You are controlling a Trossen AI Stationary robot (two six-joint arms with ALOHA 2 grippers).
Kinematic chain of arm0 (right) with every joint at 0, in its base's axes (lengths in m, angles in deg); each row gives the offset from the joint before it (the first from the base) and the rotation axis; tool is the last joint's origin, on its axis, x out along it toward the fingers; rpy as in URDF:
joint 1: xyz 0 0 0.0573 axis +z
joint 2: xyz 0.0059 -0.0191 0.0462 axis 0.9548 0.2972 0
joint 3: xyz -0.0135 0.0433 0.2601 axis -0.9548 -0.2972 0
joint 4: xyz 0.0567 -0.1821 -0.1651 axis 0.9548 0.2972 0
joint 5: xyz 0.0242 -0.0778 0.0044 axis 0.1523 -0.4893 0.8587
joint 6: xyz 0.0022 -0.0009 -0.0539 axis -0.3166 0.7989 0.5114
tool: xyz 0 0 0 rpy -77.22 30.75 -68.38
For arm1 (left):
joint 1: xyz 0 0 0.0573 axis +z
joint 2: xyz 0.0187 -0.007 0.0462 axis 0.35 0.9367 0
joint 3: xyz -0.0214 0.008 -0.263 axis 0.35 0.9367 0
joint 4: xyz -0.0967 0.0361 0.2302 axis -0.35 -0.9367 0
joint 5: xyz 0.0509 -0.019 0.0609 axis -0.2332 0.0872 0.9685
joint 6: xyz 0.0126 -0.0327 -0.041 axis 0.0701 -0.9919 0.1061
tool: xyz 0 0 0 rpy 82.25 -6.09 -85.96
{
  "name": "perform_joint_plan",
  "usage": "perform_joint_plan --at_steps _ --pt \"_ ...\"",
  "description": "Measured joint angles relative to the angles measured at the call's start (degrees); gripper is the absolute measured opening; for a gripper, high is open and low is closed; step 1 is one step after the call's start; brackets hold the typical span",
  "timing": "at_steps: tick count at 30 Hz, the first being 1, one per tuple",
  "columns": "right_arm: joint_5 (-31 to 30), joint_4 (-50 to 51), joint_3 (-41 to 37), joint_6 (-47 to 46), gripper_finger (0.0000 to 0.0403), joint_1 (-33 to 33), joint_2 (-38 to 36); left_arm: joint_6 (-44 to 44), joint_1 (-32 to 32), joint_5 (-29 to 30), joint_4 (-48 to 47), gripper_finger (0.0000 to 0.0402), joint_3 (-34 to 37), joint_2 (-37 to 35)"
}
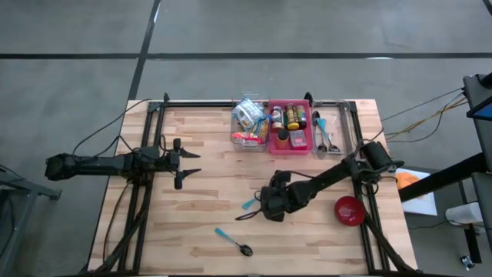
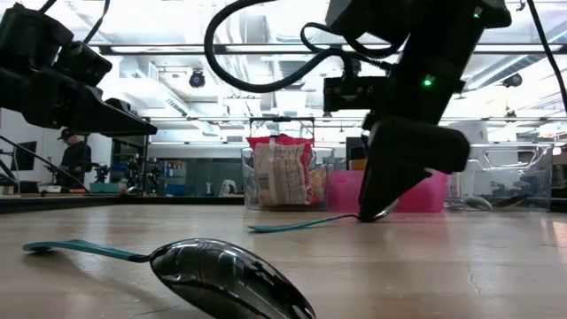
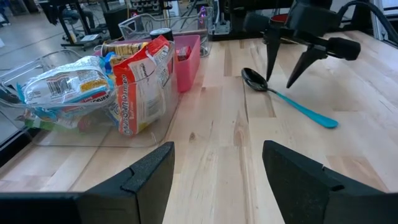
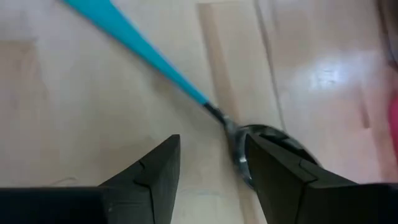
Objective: Pick & Place Food Item
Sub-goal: Put the blue spoon into the right transparent bin
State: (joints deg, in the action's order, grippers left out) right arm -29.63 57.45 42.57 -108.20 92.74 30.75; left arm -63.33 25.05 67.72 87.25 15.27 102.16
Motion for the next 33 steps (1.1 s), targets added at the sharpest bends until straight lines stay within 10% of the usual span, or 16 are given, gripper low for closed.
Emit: perform_joint_plan --at_steps 21,33 --pt "12.2 -4.1 0.7 22.0 0.0174 -6.3 0.0 0.0 0.0 0.0 0.0 0.0244 0.0 0.0" --pt "20.4 -4.5 0.3 24.9 0.0063 -11.9 -0.1 0.2 0.0 0.0 0.0 0.0244 0.0 0.0"
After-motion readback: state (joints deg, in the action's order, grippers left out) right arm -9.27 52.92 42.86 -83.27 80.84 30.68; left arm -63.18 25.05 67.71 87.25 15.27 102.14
